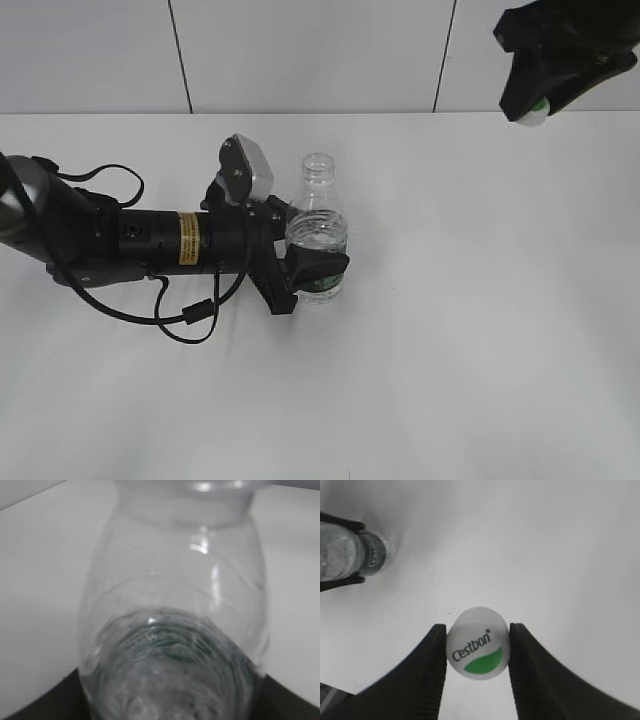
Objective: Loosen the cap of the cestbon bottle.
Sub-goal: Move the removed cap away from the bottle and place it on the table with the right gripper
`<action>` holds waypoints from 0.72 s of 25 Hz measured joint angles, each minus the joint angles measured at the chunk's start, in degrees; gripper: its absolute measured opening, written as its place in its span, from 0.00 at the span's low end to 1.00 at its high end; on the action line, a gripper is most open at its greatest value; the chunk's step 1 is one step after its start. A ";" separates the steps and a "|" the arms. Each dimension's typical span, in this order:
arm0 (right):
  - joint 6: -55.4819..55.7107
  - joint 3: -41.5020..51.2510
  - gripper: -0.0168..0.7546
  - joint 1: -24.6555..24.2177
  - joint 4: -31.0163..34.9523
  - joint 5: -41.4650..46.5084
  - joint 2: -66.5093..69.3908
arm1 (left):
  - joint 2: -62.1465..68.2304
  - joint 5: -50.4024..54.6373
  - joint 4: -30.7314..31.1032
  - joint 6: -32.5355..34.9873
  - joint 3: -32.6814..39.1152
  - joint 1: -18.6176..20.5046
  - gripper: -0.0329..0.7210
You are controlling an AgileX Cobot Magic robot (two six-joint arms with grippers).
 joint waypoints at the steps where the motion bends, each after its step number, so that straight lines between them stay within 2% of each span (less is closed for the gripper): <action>1: 1.21 0.00 0.40 -1.23 0.00 0.00 0.47 | 0.00 0.00 -0.05 0.14 0.00 0.00 0.58; 5: 6.95 0.05 0.40 -4.16 0.00 0.00 4.82 | 0.00 0.05 -0.55 0.35 0.00 0.00 0.58; 10: 8.78 0.10 0.40 -4.53 1.21 -0.41 12.99 | 0.00 0.16 -0.91 0.49 0.00 0.00 0.58; 18: 7.97 0.22 0.40 -4.46 4.74 -7.90 20.64 | 0.00 0.21 -1.13 0.81 0.00 0.00 0.58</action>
